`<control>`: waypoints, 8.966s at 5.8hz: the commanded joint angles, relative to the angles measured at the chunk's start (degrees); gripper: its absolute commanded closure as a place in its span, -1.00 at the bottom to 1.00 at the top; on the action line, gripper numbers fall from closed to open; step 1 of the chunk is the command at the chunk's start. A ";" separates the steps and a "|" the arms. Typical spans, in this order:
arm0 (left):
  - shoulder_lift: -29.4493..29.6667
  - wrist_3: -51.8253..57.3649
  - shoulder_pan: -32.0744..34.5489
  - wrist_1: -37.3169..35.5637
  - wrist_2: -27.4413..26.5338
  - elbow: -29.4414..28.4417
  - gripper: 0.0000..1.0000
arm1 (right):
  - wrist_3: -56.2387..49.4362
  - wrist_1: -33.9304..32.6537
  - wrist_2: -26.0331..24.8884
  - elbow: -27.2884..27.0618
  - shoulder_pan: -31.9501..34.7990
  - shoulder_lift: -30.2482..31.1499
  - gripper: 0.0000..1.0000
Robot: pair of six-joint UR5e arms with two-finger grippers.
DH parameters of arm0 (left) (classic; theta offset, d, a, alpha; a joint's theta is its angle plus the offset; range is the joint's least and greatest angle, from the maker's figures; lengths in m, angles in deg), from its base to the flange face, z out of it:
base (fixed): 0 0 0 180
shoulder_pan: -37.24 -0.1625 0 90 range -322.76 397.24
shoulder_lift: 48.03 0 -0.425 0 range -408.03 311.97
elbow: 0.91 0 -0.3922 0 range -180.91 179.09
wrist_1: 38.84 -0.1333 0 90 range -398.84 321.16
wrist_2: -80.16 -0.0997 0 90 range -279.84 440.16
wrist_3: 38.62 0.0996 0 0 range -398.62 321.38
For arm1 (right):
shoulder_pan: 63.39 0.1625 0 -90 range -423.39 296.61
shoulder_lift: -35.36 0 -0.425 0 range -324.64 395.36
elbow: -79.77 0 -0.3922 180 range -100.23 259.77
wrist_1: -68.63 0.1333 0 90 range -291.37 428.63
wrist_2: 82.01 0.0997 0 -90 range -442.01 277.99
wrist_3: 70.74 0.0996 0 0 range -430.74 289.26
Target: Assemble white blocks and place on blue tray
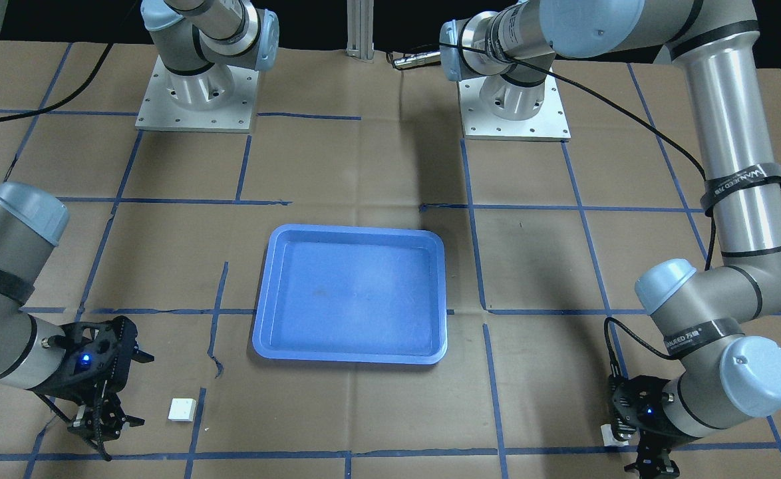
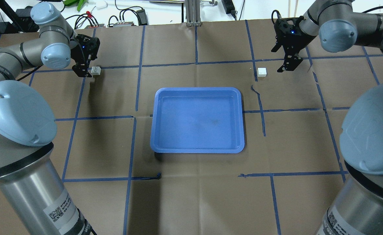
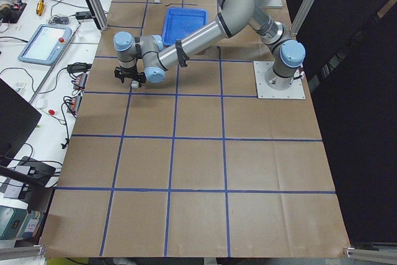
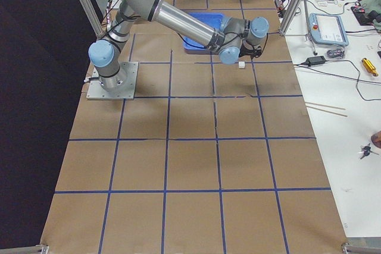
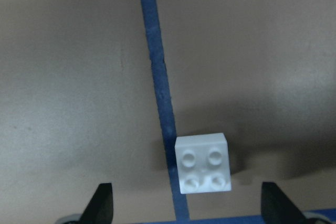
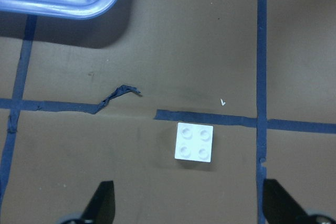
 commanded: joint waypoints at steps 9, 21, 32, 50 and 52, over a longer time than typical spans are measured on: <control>-13.98 -18.12 17.19 8.75 0.26 8.96 1.00 | 5.88 -7.28 2.97 -2.36 0.01 -5.63 -0.99; -15.05 -51.93 37.97 -7.17 -0.53 25.97 0.78 | 5.88 -8.07 2.88 -1.75 0.01 -5.37 0.53; -18.14 -51.93 37.35 -6.38 -0.71 29.92 -0.87 | 13.18 1.42 1.92 -12.11 6.60 14.84 0.53; -47.41 -106.13 19.86 23.85 -6.70 20.87 -0.98 | 31.62 -34.97 0.34 -33.39 23.99 10.01 0.53; -47.76 -106.25 16.37 31.20 -1.86 18.60 -0.98 | 31.81 -34.97 0.25 -33.47 24.00 10.01 0.53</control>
